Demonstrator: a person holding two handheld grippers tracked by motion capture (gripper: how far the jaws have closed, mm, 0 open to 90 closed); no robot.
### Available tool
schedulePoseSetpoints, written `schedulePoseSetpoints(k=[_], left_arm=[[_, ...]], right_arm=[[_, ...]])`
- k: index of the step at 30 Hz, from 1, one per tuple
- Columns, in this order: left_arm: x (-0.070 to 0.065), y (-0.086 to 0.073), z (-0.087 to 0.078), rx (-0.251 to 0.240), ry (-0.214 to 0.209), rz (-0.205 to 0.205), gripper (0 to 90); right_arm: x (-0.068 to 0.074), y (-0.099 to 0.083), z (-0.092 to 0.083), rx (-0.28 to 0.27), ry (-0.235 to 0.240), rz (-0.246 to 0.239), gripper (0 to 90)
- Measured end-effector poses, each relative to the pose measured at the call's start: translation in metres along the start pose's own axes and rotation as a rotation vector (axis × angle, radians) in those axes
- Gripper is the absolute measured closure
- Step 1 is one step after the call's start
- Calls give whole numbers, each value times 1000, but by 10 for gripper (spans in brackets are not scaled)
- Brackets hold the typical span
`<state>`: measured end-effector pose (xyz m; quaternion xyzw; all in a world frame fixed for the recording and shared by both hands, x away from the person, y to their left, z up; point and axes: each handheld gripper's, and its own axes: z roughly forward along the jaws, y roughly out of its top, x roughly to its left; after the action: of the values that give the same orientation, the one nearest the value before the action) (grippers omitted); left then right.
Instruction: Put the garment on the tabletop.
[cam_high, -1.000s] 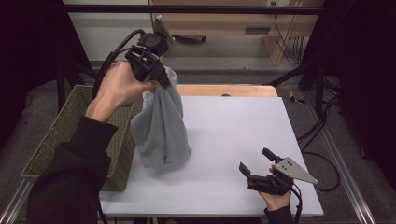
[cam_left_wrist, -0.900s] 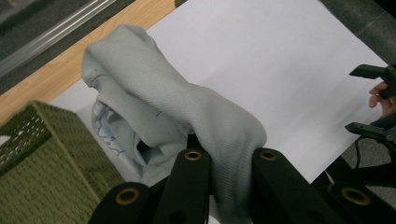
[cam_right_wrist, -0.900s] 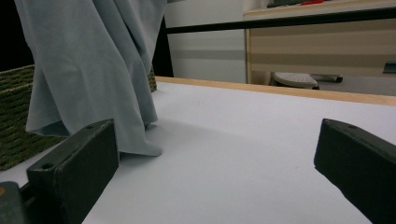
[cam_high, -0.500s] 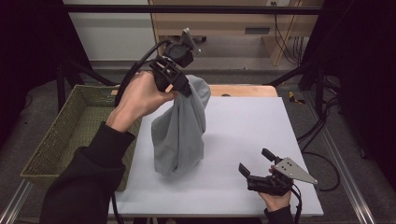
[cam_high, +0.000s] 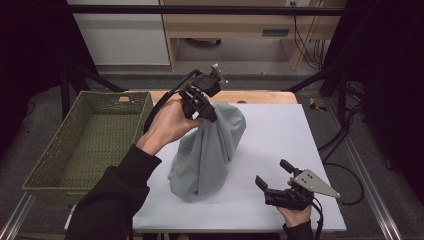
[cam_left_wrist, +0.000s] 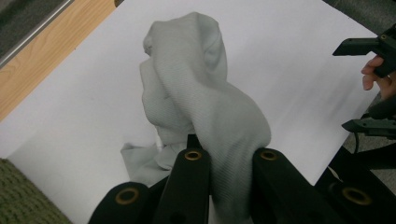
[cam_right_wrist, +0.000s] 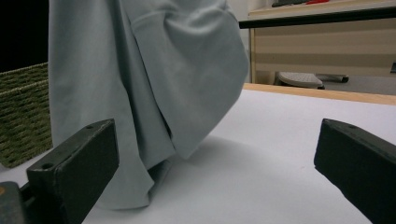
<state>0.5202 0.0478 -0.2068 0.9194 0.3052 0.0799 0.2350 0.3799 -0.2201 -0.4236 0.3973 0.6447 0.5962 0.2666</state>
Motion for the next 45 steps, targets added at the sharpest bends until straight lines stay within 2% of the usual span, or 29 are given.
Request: schedulePoseSetpoints(k=[6, 8, 11, 12, 17, 19, 20, 21, 23, 36, 45], left_arm=[[3, -12, 20, -23, -44, -3, 869], [5, -15, 26, -15, -47, 6, 868], [7, -20, 35, -27, -60, 3, 868], [7, -21, 38, -26, -69, 0, 868], [6, -25, 53, 4, -83, 4, 867], [6, -26, 57, 0, -87, 6, 866], [5, -27, 60, -8, -88, -4, 866], [4, -28, 62, -7, -90, 2, 866], [4, -31, 68, -9, -96, 5, 866], [2, -53, 104, -39, -136, 0, 860], [0, -68, 132, -26, -174, -3, 858]], right_arm=[[1, -1, 0, 0, 1, -3, 2], [0, -2, 2, -10, 4, -21, 3], [2, -1, 1, 4, -2, 5, 3], [2, -1, 1, 2, -1, 0, 2], [2, -1, 2, -3, 0, 0, 2], [4, -1, 1, 6, 6, 18, 3], [4, -1, 1, 7, 7, 18, 2], [3, -2, 2, 2, 0, 0, 2], [2, -2, 1, 1, 2, -4, 2], [3, -2, 2, -6, 4, 9, 3], [3, -2, 2, 0, 3, 7, 3]])
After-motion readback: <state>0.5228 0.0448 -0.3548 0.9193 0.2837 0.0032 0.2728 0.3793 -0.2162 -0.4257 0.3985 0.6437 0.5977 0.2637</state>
